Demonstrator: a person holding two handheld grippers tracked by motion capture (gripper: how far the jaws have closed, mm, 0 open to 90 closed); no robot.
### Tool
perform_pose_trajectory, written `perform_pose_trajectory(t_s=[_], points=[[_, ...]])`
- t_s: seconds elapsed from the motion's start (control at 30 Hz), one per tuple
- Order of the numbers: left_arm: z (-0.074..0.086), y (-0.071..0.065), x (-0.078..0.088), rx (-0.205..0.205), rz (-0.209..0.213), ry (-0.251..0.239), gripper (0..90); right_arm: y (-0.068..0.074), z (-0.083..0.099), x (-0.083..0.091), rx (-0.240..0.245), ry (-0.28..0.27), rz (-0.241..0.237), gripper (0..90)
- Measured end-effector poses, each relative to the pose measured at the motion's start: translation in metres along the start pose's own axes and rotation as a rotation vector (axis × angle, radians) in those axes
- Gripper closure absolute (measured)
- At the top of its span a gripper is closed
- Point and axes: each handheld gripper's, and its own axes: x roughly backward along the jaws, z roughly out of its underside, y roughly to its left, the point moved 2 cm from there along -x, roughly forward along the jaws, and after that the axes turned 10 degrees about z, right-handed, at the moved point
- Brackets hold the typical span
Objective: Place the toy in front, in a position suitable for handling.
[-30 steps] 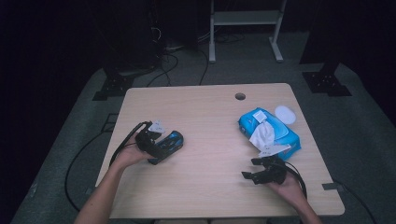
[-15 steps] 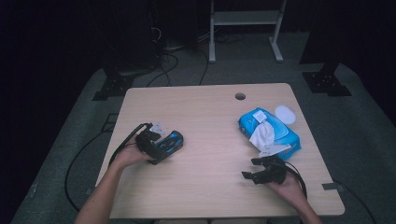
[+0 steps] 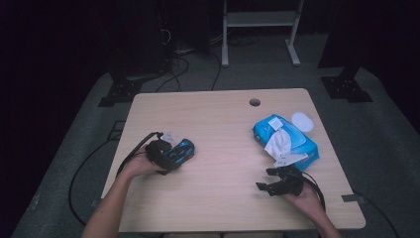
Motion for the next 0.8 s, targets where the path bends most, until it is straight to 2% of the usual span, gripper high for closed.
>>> perform_pose_trajectory(t_s=[0.17,0.57,0.67,0.73,0.8], points=[[-0.0008,-0.0006,0.0003,0.015,-0.007,0.003,23.0,0.0012,-0.0002,-0.0008,0.002,0.003,-0.002,26.7],[-0.0022,-0.0015,0.0011,0.010,-0.024,0.016,24.6,0.0013,-0.0005,-0.0012,0.001,0.003,-0.003,26.8],[-0.0037,-0.0018,0.0011,0.013,-0.028,0.029,24.9,0.0010,-0.0005,-0.0011,0.002,0.000,-0.002,26.7],[-0.0071,-0.0027,0.0011,-0.001,-0.043,0.057,25.0,0.0010,-0.0007,-0.0004,0.000,-0.002,0.000,26.7],[-0.0081,-0.0031,0.0008,-0.005,-0.049,0.059,25.0,0.0009,-0.0008,0.0001,-0.001,-0.003,0.001,26.7]])
